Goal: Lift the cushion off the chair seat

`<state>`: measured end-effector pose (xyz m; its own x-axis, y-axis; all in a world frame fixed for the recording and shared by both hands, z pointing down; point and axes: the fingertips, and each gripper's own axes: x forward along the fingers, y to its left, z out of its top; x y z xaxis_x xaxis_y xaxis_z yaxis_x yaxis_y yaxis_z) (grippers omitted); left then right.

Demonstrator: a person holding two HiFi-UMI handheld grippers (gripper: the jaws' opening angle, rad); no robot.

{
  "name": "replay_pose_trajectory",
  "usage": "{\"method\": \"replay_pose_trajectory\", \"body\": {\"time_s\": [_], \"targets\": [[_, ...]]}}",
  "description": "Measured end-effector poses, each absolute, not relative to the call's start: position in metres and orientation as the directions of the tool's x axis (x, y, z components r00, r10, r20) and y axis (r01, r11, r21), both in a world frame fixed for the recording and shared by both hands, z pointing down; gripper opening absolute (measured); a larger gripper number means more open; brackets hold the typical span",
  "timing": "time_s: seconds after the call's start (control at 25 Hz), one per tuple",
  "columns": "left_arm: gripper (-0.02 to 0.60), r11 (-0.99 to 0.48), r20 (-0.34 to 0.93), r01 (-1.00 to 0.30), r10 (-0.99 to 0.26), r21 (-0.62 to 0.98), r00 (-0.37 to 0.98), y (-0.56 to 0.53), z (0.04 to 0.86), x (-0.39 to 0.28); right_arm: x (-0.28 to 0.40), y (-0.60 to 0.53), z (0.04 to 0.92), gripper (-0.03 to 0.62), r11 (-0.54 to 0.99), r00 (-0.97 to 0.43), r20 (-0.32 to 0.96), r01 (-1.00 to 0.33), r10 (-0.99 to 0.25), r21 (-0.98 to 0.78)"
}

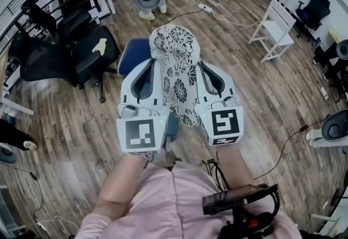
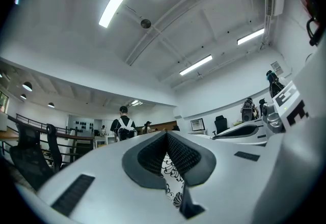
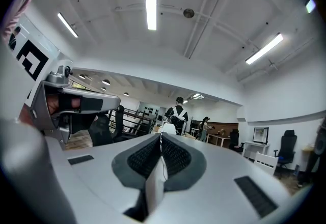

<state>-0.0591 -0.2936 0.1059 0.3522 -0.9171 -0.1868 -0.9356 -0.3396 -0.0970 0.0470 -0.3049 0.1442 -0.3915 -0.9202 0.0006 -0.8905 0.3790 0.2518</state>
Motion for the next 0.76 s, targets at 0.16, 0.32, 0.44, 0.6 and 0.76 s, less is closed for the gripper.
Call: {"method": "replay_pose_trajectory", "body": {"time_s": [0.16, 0.32, 0.44, 0.6, 0.76], "targets": [[0.011, -0.339, -0.184, -0.935, -0.917, -0.101, 0.353, -0.2943, 0.1087, -0.0580, 0.0481, -0.3053, 0.1447, 0.008, 0.377, -0.390, -0.004, -0.892, -0.921, 0.249], [0.011, -0.340, -0.180, -0.935, -0.918, -0.102, 0.353, -0.2951, 0.1101, -0.0572, 0.0482, -0.3052, 0.1446, 0.008, 0.375, -0.389, -0.008, -0.893, -0.921, 0.248], [0.011, -0.341, -0.179, -0.934, -0.917, -0.107, 0.355, -0.2958, 0.1108, -0.0569, 0.0484, -0.3053, 0.1454, 0.008, 0.373, -0.388, -0.008, -0.893, -0.922, 0.250], [0.011, -0.340, -0.182, -0.934, -0.917, -0.110, 0.355, -0.2963, 0.1111, -0.0571, 0.0482, -0.3057, 0.1455, 0.008, 0.369, -0.384, -0.010, -0.895, -0.923, 0.251], [0.011, -0.339, -0.179, -0.935, -0.918, -0.104, 0.353, -0.2965, 0.1105, -0.0577, 0.0471, -0.3057, 0.1443, 0.008, 0.368, -0.383, -0.011, -0.895, -0.924, 0.253]]}}
